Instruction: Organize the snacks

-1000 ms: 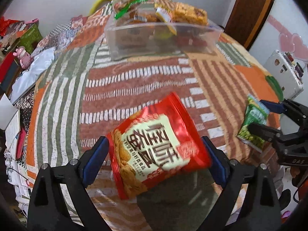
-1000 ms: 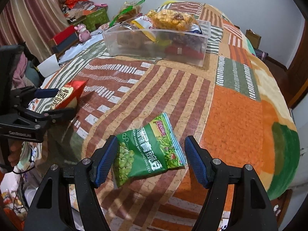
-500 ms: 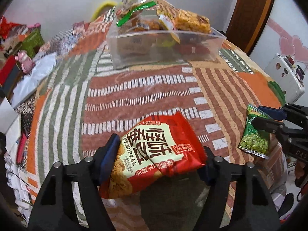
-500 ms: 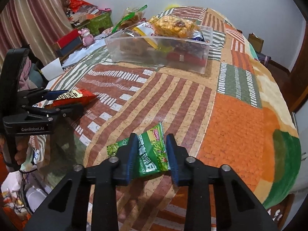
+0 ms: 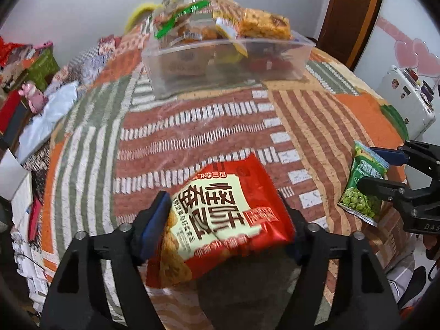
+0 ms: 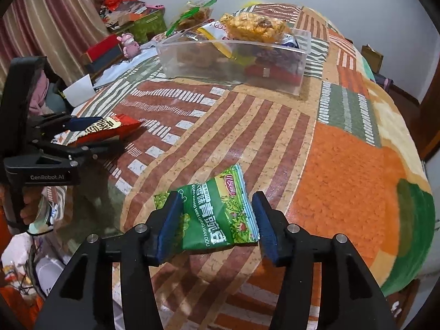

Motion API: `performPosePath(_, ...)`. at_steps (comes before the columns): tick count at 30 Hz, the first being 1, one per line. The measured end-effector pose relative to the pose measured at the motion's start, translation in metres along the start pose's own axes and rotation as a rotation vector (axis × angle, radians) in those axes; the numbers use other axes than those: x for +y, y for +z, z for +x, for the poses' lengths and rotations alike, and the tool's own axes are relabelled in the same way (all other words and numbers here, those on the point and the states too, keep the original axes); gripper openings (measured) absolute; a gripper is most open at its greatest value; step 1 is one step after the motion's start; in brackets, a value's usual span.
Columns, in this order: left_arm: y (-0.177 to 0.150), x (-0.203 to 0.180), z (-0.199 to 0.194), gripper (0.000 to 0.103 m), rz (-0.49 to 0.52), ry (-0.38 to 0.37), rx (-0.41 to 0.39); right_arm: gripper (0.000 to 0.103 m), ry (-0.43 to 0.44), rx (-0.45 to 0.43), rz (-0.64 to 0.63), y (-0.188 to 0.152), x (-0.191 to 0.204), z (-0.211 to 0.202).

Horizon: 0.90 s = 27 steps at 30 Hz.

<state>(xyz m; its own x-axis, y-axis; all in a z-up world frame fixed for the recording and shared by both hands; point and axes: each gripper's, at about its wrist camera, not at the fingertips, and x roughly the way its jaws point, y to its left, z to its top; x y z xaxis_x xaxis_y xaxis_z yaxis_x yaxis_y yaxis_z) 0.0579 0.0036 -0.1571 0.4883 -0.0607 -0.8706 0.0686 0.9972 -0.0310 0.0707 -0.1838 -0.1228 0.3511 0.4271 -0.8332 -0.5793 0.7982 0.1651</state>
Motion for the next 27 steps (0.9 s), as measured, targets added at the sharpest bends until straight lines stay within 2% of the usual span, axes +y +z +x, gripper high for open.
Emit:
performPosePath(2, -0.001, 0.005, 0.007, 0.085, -0.027, -0.013, 0.019, 0.047, 0.006, -0.006, 0.004, -0.001, 0.000, 0.000)
performPosePath(3, -0.001, 0.009, 0.010, 0.086, -0.049, -0.028, 0.027, 0.044, 0.014, -0.009, 0.003, -0.002, 0.000, 0.000)
performPosePath(5, -0.002, 0.015, 0.014, 0.087, -0.085, -0.062, 0.038, 0.033, 0.003, -0.016, 0.001, -0.002, 0.002, -0.002)
performPosePath(6, -0.002, 0.017, 0.015, 0.087, -0.096, -0.073, 0.041, 0.031, 0.004, -0.020, 0.003, -0.001, 0.002, -0.003)
performPosePath(7, -0.002, 0.017, 0.015, 0.086, -0.097, -0.078, 0.039, 0.026, 0.013, -0.024, 0.014, 0.000, 0.000, -0.005)
performPosePath(9, -0.001, 0.016, 0.013, 0.080, -0.087, -0.071, 0.026, 0.021, 0.029, -0.027, 0.028, 0.002, -0.003, -0.007)
performPosePath(11, 0.000, 0.012, 0.007, 0.070, -0.065, -0.042, 0.002, 0.018, 0.029, -0.038, 0.031, 0.004, -0.004, -0.010)
performPosePath(16, 0.007, 0.006, -0.007, 0.058, -0.034, -0.023, -0.051, 0.013, 0.006, -0.089, 0.020, 0.013, -0.001, -0.020)
performPosePath(23, 0.020, 0.006, -0.017, 0.053, -0.044, -0.039, -0.090, 0.009, -0.066, -0.144, 0.034, 0.033, -0.010, -0.026)
performPosePath(27, 0.024, 0.002, -0.017, 0.050, -0.026, -0.030, -0.094, 0.013, -0.012, -0.101, 0.045, 0.036, -0.015, -0.023)
